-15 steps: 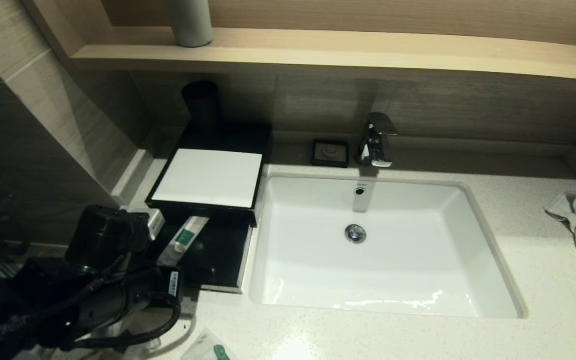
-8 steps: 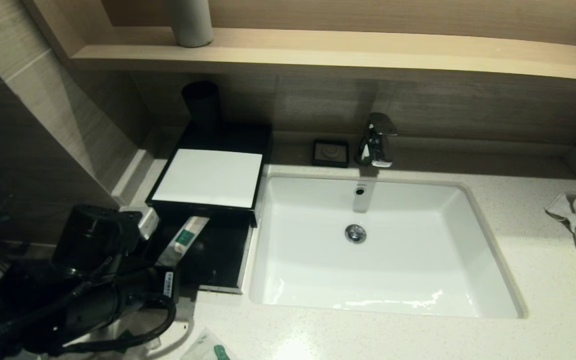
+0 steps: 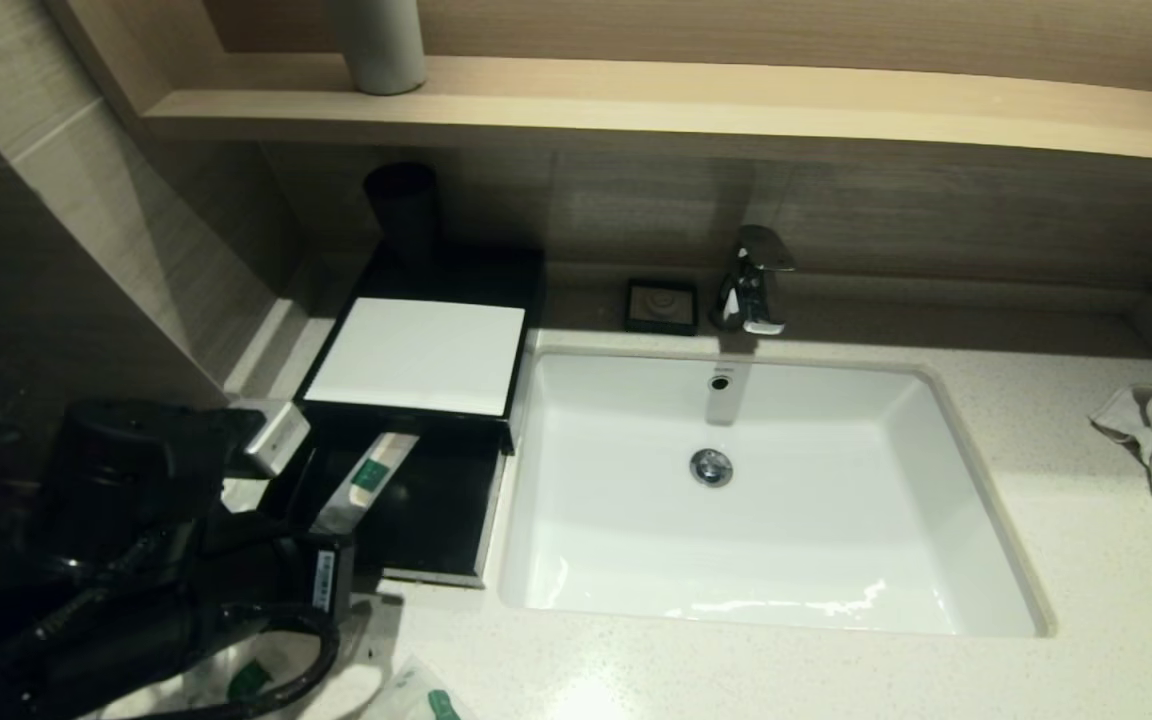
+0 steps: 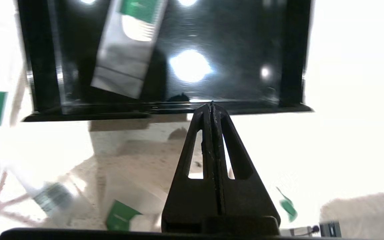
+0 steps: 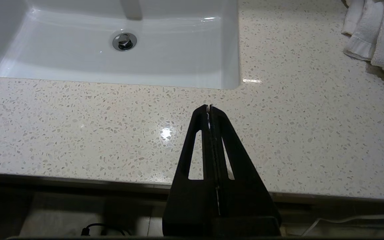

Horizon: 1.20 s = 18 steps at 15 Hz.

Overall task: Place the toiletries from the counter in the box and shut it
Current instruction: Open the drawer, then pick up the bathroom toiletry

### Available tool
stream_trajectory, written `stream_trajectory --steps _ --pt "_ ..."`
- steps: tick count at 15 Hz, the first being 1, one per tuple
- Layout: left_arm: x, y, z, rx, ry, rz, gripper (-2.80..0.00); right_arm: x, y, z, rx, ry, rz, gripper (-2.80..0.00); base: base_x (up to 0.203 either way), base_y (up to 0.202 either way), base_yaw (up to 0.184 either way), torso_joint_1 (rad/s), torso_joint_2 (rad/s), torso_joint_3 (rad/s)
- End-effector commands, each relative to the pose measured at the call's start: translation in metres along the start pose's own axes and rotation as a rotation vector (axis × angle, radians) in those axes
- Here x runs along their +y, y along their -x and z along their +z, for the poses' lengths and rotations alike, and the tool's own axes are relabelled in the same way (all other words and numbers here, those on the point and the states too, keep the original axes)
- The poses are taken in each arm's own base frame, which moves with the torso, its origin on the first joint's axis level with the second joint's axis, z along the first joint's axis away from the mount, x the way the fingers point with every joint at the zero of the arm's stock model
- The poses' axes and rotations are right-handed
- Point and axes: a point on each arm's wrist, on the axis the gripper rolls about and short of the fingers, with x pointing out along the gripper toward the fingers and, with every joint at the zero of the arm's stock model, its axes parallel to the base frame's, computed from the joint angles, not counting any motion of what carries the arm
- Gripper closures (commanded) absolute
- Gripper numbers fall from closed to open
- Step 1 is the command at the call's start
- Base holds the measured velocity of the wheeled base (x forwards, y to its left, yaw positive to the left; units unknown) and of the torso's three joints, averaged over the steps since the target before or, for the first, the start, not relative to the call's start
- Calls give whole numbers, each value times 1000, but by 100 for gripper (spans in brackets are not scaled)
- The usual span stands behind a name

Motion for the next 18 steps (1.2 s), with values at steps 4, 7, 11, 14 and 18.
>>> stream_trajectory --steps 4,7,11,14,18 --pt "-30 29 -2 42 -116 -142 0 0 0 0 1 0 0 0 0 0 0 0 0 0" --pt "-31 33 -2 104 -156 -132 0 0 0 0 0 0 0 0 0 0 0 0 0 0" --pt "-30 30 -12 226 -226 -103 0 0 0 0 0 0 0 0 0 0 0 0 0 0" --pt "-35 27 -14 272 -257 -108 0 0 0 0 0 0 0 0 0 0 0 0 0 0" --pt "-46 20 -24 336 -314 -122 0 0 0 0 0 -1 0 0 0 0 0 0 0 0"
